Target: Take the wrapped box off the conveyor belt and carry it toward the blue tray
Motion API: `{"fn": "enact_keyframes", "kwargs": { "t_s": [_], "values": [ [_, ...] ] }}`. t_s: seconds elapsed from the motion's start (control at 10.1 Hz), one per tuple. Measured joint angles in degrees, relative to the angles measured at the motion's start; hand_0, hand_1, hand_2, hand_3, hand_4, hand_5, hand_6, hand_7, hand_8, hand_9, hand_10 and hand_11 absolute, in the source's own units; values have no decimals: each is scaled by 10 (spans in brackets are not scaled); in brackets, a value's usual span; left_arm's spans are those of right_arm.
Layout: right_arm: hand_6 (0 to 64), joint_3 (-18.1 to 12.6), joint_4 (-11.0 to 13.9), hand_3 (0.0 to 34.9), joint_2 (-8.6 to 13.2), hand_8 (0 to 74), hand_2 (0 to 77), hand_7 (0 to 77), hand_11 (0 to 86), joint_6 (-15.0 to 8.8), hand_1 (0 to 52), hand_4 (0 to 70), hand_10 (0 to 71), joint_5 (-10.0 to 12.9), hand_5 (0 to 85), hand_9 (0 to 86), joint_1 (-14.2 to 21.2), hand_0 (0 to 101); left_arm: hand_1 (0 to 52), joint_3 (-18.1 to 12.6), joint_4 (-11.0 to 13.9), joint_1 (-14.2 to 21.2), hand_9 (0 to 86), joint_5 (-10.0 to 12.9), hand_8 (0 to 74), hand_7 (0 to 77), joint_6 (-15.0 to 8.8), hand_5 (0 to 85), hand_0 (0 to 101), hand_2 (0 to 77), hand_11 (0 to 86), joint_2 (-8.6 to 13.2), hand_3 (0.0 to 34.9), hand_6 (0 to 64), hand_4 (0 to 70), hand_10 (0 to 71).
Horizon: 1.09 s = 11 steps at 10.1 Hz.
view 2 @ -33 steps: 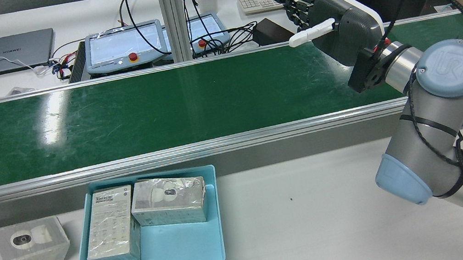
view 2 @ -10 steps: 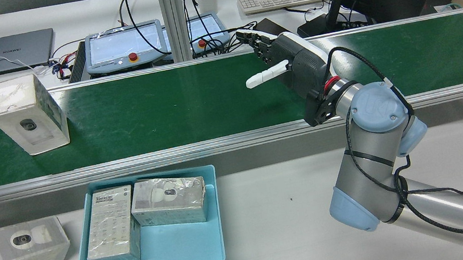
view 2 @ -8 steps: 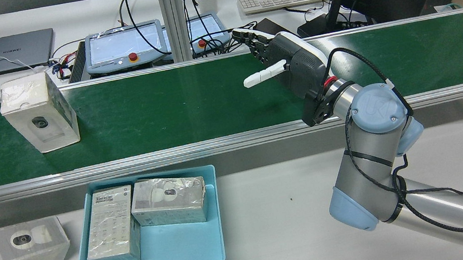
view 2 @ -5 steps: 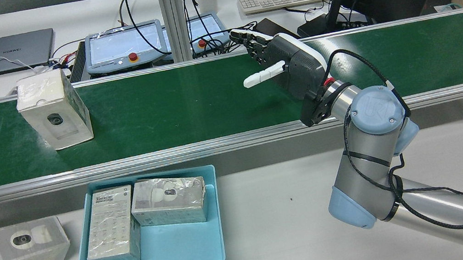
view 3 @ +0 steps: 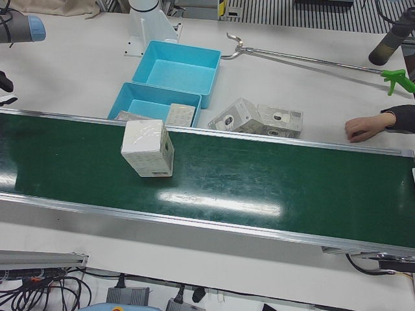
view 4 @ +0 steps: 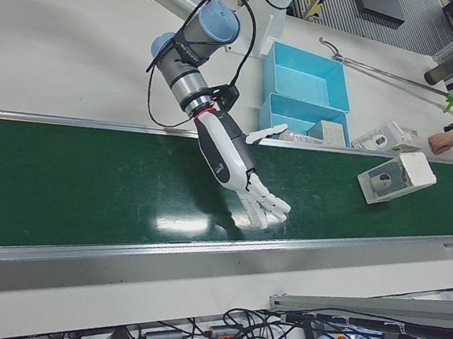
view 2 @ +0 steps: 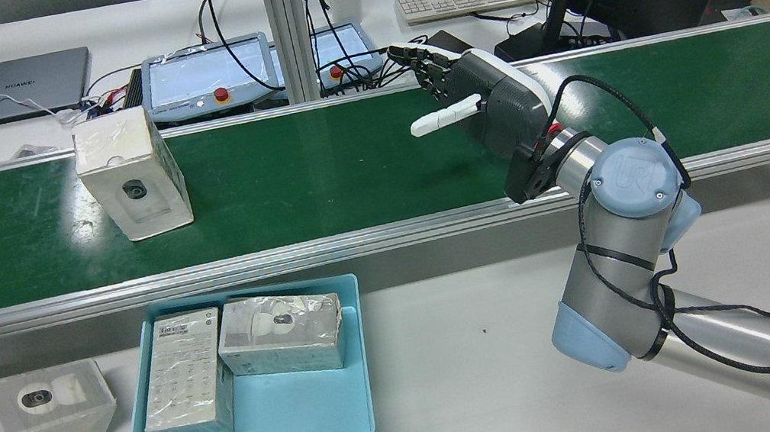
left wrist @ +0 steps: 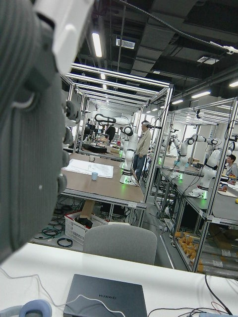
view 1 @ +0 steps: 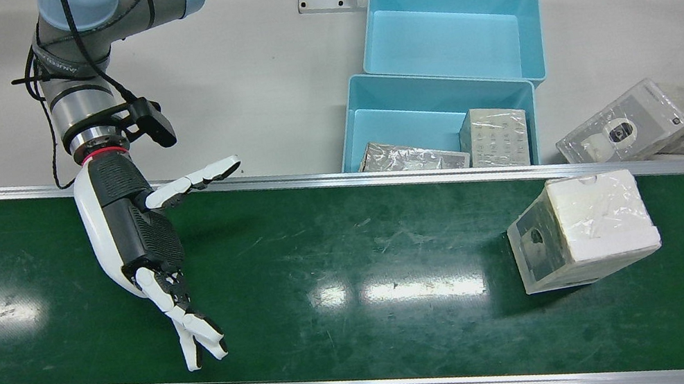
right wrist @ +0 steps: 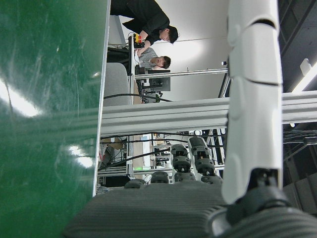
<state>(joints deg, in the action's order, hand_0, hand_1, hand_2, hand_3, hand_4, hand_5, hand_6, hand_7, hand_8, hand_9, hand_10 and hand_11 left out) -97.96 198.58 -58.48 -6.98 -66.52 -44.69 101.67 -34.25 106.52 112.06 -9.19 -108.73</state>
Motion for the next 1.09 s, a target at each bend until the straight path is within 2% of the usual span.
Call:
{"fn": "enact_keyframes", "kwargs": {
  "t_s": [0.4, 0.5, 0.79, 0.89, 1.09],
  "values": [
    [22, -3, 6, 0, 0, 0, 82, 38, 5, -4, 164, 104, 0, -1, 136, 16, -16, 488, 0, 0, 0, 0, 0, 0, 5, 5, 0, 11, 0, 11, 5, 0, 0, 5, 0, 5],
    [11, -4, 6, 0, 1, 0, 82, 38, 5, -5, 164, 65, 0, -1, 120, 16, -17, 488, 0, 0, 0, 0, 0, 0, 5, 5, 0, 11, 0, 11, 5, 0, 0, 5, 0, 5],
    [11, -3, 7, 0, -1, 0, 76, 22, 5, -6, 164, 54, 0, -2, 120, 16, -15, 489, 0, 0, 0, 0, 0, 0, 5, 5, 0, 11, 0, 5, 5, 0, 0, 5, 0, 5],
    [11, -3, 7, 0, -1, 0, 76, 22, 5, -6, 164, 82, 0, -2, 120, 16, -13, 488, 0, 0, 0, 0, 0, 0, 5, 5, 0, 11, 0, 5, 5, 0, 0, 5, 0, 5],
    [11, -2, 7, 0, 0, 0, 65, 27, 5, -6, 164, 87, 0, -2, 136, 16, -4, 490, 0, 0, 0, 0, 5, 0, 5, 5, 0, 11, 0, 11, 5, 0, 0, 0, 0, 5]
  ]
}}
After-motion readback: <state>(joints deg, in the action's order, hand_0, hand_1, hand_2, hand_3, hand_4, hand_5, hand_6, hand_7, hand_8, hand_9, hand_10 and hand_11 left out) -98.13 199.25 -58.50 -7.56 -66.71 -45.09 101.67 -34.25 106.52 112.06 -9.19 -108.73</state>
